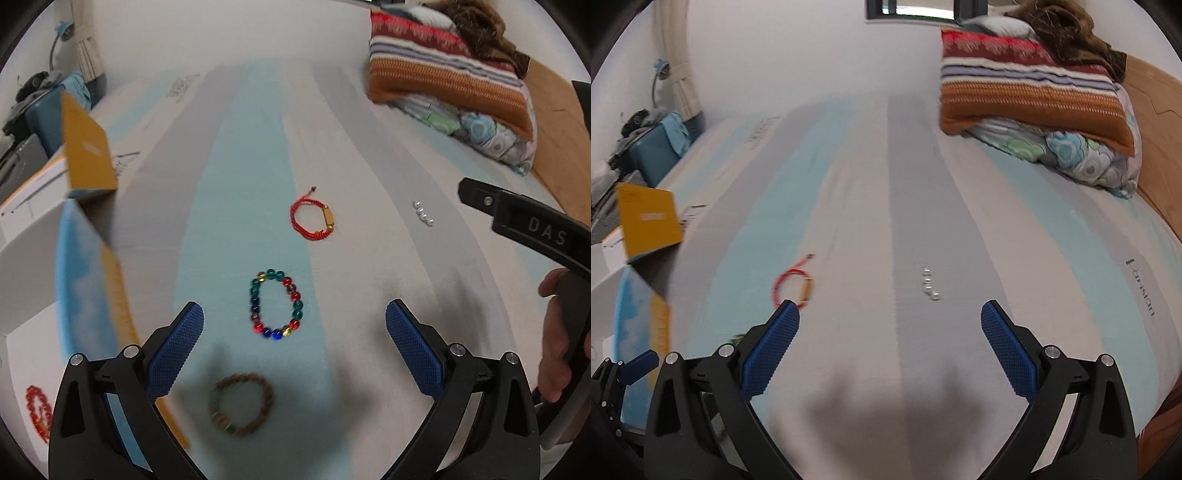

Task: Organize jewelry
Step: 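Move both tools back over the remaining bracelets on the bed, then grasp the green-blue bead bracelet with left tool while right tool grasps pearl strand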

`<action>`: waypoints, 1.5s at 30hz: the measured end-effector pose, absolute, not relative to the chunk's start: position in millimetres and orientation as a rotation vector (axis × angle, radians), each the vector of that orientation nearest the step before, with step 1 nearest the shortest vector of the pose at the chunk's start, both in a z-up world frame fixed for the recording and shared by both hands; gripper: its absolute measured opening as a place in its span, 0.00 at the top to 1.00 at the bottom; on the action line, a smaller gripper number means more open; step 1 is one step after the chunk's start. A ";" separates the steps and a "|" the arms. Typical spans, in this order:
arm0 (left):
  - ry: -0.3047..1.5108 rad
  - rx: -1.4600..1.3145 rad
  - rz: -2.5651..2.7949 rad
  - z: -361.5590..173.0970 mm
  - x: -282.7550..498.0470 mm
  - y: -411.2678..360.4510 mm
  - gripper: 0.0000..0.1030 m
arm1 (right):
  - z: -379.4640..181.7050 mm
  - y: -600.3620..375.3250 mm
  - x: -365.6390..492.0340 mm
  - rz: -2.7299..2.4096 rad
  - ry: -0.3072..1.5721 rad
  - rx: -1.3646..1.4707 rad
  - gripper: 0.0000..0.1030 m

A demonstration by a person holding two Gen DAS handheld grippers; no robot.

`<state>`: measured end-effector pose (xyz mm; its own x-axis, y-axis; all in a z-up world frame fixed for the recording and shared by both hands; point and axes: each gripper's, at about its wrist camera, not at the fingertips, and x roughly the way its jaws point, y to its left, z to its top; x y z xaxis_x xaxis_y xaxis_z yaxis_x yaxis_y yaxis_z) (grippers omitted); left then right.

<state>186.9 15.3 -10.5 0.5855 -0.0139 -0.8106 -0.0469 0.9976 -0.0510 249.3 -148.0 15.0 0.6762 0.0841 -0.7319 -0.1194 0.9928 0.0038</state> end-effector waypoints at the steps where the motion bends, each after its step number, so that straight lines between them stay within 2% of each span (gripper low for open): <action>1: 0.956 -0.071 0.017 -18.5 194.0 13.2 0.06 | 9.5 -151.2 255.7 0.112 0.830 -0.049 0.08; 12: 1.029 -0.120 0.044 -70.2 233.2 22.5 0.06 | -52.2 -165.2 321.4 0.099 0.913 -0.057 0.08; 28: 1.068 -0.099 0.062 -102.3 245.8 29.1 0.08 | -106.4 -176.7 363.9 0.074 1.026 -0.060 0.36; 29: 1.070 -0.092 0.070 -102.5 246.0 28.3 0.09 | -106.7 -176.4 364.1 0.073 1.025 -0.061 0.37; 32: 1.077 -0.079 0.083 -101.2 245.9 28.0 0.25 | -105.2 -176.6 366.5 0.080 1.028 -0.055 0.52; 34: 1.082 -0.086 0.085 -99.1 244.6 29.7 0.40 | -104.3 -177.3 365.9 0.085 1.031 -0.044 0.66; 37: 1.090 -0.090 0.085 -97.0 243.1 30.5 0.54 | -103.6 -179.3 365.3 0.076 1.035 -0.035 0.81; 41: 1.095 -0.083 0.085 -96.1 241.8 29.4 0.66 | -103.2 -180.9 363.4 0.071 1.035 -0.019 0.85; 43: 1.100 -0.084 0.081 -96.0 241.0 30.0 0.82 | -102.1 -180.7 362.1 0.068 1.032 -0.016 0.87; 45: 1.099 -0.090 0.077 -94.8 239.8 31.5 0.82 | -100.3 -181.2 361.1 0.068 1.029 -0.013 0.87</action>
<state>239.8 31.5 -94.8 0.4526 0.0177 -0.8916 -0.1065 0.9937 -0.0344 361.1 -181.2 -100.3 0.5134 0.0507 -0.8567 -0.0627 0.9978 0.0215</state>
